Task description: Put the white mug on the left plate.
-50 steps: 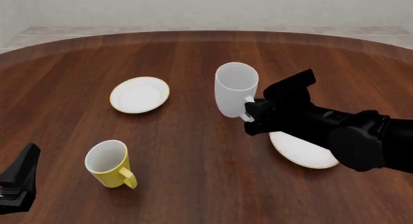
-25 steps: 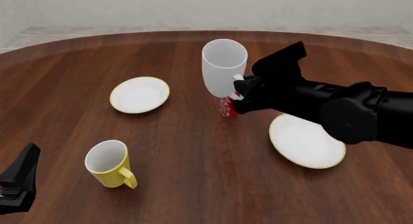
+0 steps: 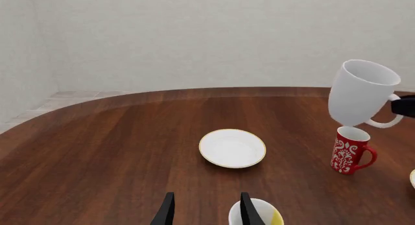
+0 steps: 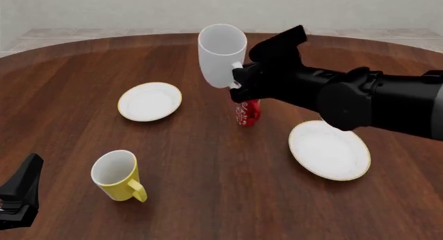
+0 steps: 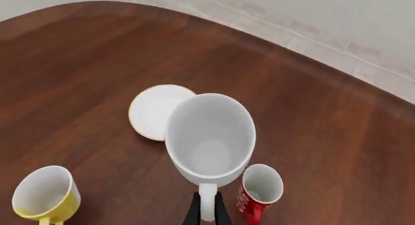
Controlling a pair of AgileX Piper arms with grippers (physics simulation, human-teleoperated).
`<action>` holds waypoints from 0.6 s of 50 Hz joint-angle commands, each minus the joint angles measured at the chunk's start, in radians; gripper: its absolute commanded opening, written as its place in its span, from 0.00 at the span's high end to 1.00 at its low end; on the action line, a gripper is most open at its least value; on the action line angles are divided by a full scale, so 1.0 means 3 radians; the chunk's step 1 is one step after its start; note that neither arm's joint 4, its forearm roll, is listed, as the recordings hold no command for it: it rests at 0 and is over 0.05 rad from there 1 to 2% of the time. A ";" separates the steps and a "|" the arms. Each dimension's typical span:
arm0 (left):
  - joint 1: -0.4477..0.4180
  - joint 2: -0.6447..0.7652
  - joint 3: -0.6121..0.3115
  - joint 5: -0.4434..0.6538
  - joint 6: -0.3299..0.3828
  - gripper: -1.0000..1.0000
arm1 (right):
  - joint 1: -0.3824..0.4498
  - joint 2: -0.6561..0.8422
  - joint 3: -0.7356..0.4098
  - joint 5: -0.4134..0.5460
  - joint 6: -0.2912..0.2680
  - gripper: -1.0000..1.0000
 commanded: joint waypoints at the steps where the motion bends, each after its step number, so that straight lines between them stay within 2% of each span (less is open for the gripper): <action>1: -0.0001 0.0001 0.0000 0.0000 0.0000 0.00 | 0.0122 0.0193 -0.0302 -0.0044 0.0004 1.00; 12: 0.0000 0.0000 0.0000 0.0000 0.0000 0.00 | 0.0248 0.0495 -0.0642 -0.0005 -0.0021 1.00; 30: 0.0000 -0.0001 0.0000 0.0000 0.0000 0.00 | 0.0293 0.0901 -0.1134 0.0152 -0.0049 1.00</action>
